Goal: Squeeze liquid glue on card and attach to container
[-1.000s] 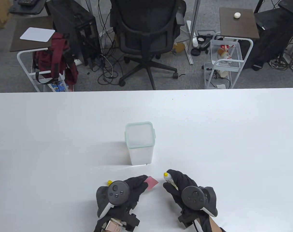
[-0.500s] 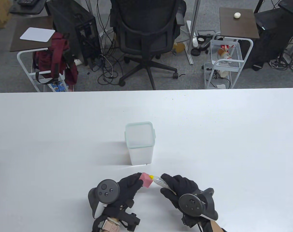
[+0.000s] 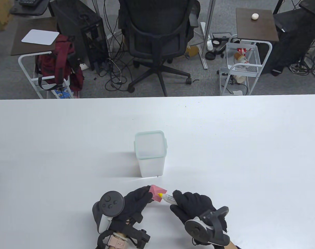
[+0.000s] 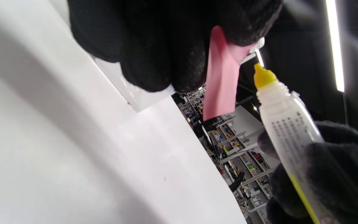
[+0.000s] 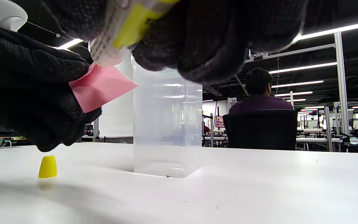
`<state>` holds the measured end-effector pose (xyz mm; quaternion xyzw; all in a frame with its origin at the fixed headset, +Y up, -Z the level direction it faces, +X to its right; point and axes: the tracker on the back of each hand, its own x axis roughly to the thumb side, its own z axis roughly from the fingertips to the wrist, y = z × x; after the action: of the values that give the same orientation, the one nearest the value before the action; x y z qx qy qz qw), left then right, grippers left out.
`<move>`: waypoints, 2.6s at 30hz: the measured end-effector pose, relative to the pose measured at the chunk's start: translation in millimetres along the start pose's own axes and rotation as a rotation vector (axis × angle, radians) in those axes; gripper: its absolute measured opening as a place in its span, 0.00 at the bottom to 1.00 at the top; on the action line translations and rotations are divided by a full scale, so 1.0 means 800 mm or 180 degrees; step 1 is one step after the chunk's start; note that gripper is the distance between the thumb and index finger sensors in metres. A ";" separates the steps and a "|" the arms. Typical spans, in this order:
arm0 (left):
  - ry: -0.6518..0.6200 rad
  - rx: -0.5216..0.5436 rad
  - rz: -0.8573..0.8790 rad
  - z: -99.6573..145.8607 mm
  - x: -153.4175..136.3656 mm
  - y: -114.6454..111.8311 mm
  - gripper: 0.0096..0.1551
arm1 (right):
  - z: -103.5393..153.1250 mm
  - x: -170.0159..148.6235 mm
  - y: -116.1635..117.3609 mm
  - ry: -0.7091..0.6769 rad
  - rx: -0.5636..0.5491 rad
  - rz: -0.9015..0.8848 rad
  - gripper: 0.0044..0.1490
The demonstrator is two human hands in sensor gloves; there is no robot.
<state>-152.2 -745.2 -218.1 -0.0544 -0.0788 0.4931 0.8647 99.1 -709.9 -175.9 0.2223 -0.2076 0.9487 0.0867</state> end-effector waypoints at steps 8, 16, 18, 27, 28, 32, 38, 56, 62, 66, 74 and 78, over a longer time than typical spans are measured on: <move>-0.0015 -0.0072 0.0036 0.000 0.001 -0.002 0.23 | 0.002 0.010 -0.003 -0.0077 -0.0134 0.0237 0.33; -0.0051 -0.0146 0.0095 -0.001 0.002 -0.003 0.23 | 0.004 0.021 -0.006 -0.0160 -0.0302 0.0505 0.31; -0.0054 -0.0155 0.0098 -0.001 0.002 -0.003 0.23 | 0.004 0.022 -0.005 -0.0154 -0.0301 0.0536 0.31; -0.0048 -0.0164 0.0102 -0.001 0.001 -0.003 0.23 | 0.004 0.023 -0.003 -0.0142 -0.0270 0.0568 0.35; -0.0050 -0.0168 0.0097 -0.001 0.001 -0.003 0.23 | 0.004 0.022 -0.003 -0.0138 -0.0277 0.0574 0.35; -0.0057 -0.0183 0.0088 -0.001 0.002 -0.004 0.23 | 0.004 0.023 -0.004 -0.0131 -0.0289 0.0572 0.36; -0.0056 -0.0202 0.0074 -0.001 0.002 -0.004 0.23 | 0.004 0.024 -0.005 -0.0165 -0.0308 0.0609 0.34; -0.0057 -0.0252 0.0114 -0.002 0.002 -0.006 0.23 | 0.006 0.031 -0.009 -0.0262 -0.0453 0.0795 0.31; -0.0052 -0.0271 0.0113 -0.002 0.002 -0.008 0.23 | 0.007 0.033 -0.011 -0.0320 -0.0476 0.0849 0.30; -0.0047 -0.0290 0.0128 -0.002 0.002 -0.008 0.23 | 0.007 0.033 -0.012 -0.0317 -0.0490 0.0877 0.30; -0.0044 -0.0282 0.0132 -0.003 0.002 -0.008 0.23 | 0.007 0.031 -0.012 -0.0249 -0.0463 0.0869 0.34; -0.0047 -0.0280 0.0127 -0.003 0.002 -0.008 0.23 | 0.007 0.030 -0.011 -0.0249 -0.0448 0.0874 0.34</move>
<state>-145.5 -747.3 -219.0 -0.0903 -0.1057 0.5067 0.8509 82.2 -702.7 -156.8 0.2221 -0.3052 0.9253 -0.0367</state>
